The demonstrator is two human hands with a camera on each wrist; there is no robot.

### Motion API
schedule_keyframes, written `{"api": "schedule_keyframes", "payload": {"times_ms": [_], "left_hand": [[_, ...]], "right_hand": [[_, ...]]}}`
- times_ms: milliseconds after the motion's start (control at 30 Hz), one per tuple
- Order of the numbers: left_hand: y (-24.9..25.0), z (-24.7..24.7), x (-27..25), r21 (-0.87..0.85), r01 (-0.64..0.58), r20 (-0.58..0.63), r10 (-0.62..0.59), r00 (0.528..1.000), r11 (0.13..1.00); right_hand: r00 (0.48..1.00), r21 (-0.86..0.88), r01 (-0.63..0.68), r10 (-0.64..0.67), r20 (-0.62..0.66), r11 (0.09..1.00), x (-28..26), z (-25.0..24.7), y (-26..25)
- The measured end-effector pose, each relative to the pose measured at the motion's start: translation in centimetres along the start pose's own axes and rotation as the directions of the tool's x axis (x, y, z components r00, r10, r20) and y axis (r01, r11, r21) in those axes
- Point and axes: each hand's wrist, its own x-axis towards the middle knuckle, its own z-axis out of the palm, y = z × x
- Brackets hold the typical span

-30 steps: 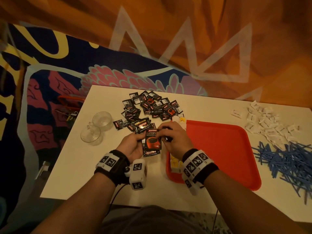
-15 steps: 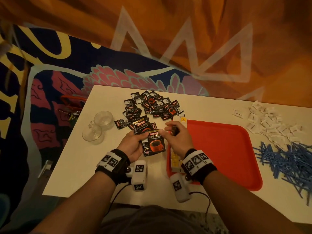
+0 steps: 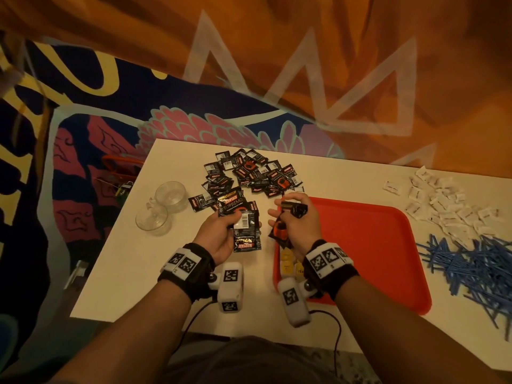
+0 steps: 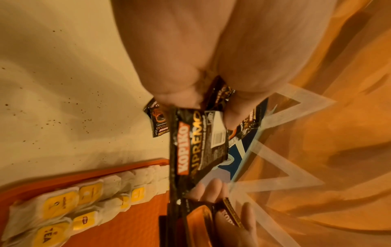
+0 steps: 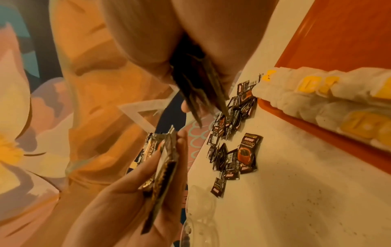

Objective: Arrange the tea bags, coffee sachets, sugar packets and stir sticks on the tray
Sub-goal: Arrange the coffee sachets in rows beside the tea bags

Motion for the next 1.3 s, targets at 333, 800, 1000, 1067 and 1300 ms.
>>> {"api": "schedule_keyframes", "payload": {"times_ms": [333,800,1000,1067,1300], "left_hand": [[-0.7,0.8,0.2,-0.037,-0.005,-0.070,0.002,0.998,0.999],[0.2,-0.2,0.3,-0.085,0.040,-0.063,-0.045,0.997,0.996],[0.9,0.0,0.1,-0.116,0.063,0.006,-0.062,0.998,0.991],[0.9,-0.1,0.1,-0.046,0.050,0.018,-0.050,0.999,0.998],[0.3,-0.1,0.6,0.010,-0.034,-0.059,0.035,0.998,0.999]], "right_hand": [[0.991,-0.525,0.083,-0.014,0.135,0.847,0.1,0.7,1.9],[0.580,-0.606,0.774,-0.586,0.565,0.182,0.8,0.6,-1.3],[0.395,-0.472,0.853,-0.315,0.863,-0.224,1.9,-0.2,-0.1],[0.383,-0.458,0.845,-0.284,0.879,-0.277,2.0,-0.5,0.0],[0.926,-0.547,0.370,-0.252,0.281,0.751,0.6,-0.2,0.1]]}}
